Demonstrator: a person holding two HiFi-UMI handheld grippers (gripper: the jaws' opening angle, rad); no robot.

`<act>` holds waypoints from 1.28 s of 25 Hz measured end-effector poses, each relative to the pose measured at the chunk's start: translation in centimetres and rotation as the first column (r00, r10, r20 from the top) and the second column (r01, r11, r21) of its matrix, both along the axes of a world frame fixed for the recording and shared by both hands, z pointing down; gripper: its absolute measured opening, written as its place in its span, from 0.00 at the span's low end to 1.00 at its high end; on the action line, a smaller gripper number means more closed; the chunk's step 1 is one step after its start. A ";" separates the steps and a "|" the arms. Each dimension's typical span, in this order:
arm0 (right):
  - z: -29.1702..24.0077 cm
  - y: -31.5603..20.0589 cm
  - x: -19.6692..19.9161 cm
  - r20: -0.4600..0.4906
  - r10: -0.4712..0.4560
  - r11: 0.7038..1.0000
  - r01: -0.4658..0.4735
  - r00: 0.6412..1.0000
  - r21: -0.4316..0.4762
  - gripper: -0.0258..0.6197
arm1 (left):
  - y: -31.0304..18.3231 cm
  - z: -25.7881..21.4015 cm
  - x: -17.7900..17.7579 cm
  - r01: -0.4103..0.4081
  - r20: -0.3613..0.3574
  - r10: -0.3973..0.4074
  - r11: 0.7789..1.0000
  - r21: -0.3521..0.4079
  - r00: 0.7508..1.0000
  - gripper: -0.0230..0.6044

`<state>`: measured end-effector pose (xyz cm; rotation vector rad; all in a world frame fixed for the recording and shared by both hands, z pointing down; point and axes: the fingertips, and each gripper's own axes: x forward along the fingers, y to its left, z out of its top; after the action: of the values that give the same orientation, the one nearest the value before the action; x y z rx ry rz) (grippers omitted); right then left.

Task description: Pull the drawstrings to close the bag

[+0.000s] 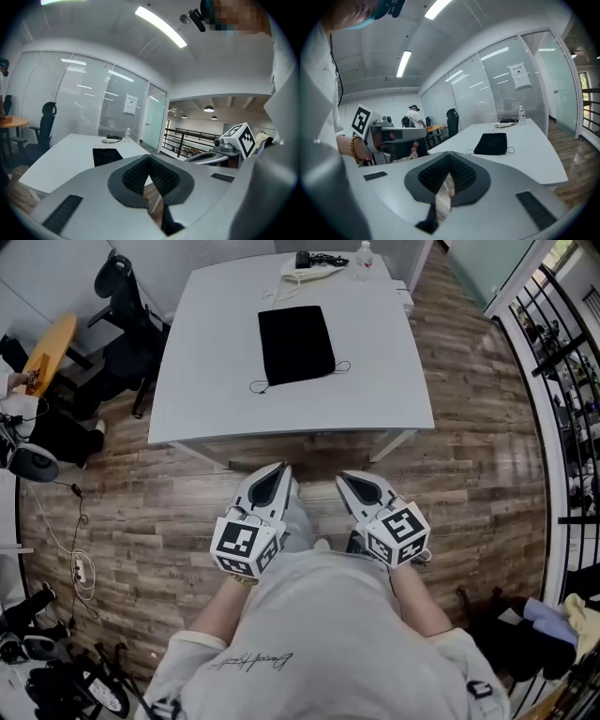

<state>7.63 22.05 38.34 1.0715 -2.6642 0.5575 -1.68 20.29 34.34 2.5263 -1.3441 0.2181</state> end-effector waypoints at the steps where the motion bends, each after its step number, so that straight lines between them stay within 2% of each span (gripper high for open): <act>1: 0.0 -0.7 0.0 -0.007 0.002 1.000 -0.002 1.000 0.004 0.07 | -0.8 0.0 0.0 -0.002 -0.003 0.002 1.000 0.002 1.000 0.05; 9: 0.8 -7.8 -0.9 -0.026 0.028 1.000 -0.028 0.999 -0.005 0.07 | -8.3 1.2 -1.1 -0.014 -0.042 0.013 1.000 -0.019 0.999 0.05; 21: -0.8 -21.1 -4.9 -0.038 0.068 0.997 -0.067 0.997 0.036 0.07 | -22.0 -0.6 -4.7 -0.074 -0.034 0.076 0.997 0.034 0.997 0.05; 26: -1.2 -24.7 -6.7 -0.043 0.076 0.996 -0.074 0.996 0.048 0.07 | -25.1 -0.8 -6.4 -0.085 -0.035 0.086 0.996 0.039 0.996 0.05; 32: -0.9 -26.5 -7.4 -0.058 0.095 0.995 -0.093 0.994 0.039 0.07 | -27.1 -0.7 -7.2 -0.107 -0.035 0.109 0.993 0.038 0.993 0.05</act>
<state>0.21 -4.45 37.42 1.2096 -2.5922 0.4884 -8.92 -6.82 33.68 2.6225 -1.2095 0.1694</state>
